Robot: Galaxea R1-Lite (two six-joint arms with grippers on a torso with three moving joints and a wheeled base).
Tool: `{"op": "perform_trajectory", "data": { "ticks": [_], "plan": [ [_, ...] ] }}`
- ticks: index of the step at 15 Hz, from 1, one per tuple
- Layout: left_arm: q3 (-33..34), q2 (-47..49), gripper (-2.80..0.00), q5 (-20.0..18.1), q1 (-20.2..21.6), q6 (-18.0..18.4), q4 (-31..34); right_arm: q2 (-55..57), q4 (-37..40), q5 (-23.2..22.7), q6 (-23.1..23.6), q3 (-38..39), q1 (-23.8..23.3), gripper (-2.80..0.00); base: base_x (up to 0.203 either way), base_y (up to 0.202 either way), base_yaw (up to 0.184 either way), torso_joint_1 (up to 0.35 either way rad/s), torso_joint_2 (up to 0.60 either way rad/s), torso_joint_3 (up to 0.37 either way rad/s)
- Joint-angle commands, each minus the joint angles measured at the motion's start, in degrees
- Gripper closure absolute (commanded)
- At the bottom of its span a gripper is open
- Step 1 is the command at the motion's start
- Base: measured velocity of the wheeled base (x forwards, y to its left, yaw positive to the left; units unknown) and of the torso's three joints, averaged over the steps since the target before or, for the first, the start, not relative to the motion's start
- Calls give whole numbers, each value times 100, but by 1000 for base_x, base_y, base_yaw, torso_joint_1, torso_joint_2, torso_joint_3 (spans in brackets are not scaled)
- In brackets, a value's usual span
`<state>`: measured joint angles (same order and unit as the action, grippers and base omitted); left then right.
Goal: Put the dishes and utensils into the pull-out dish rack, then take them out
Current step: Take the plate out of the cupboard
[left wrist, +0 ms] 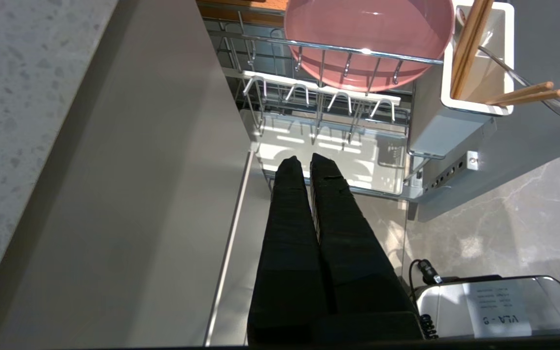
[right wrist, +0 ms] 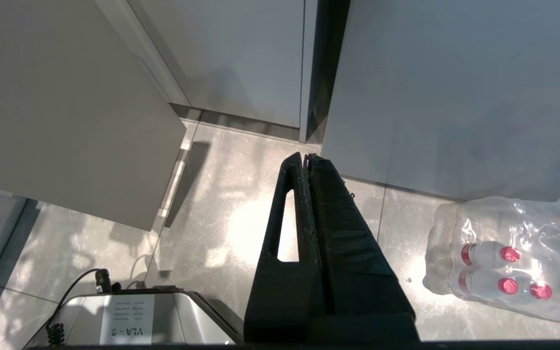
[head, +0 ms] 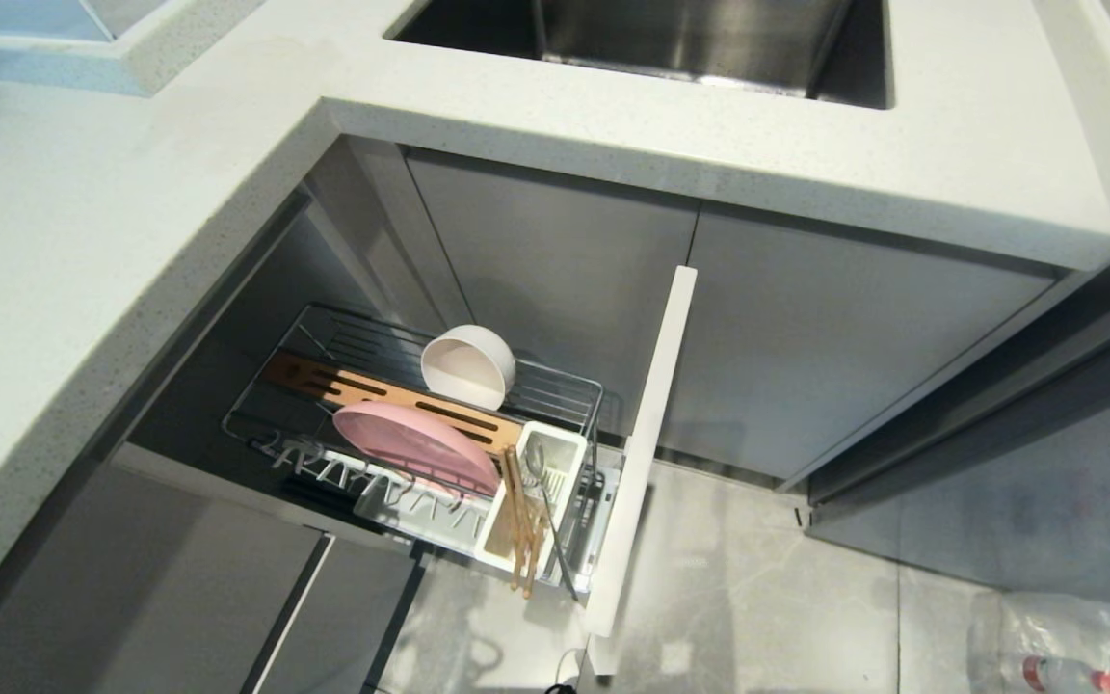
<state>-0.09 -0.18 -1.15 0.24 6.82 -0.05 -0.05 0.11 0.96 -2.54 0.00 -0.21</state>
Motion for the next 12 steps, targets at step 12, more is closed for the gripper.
{"op": "perform_trajectory", "data": {
  "ticks": [12],
  "plan": [
    [-3003, 209, 0, -441, -17, -404, 622, 5, -2, 0, -1, 9, -6, 0, 0, 0, 0, 0, 0, 0]
  ]
}}
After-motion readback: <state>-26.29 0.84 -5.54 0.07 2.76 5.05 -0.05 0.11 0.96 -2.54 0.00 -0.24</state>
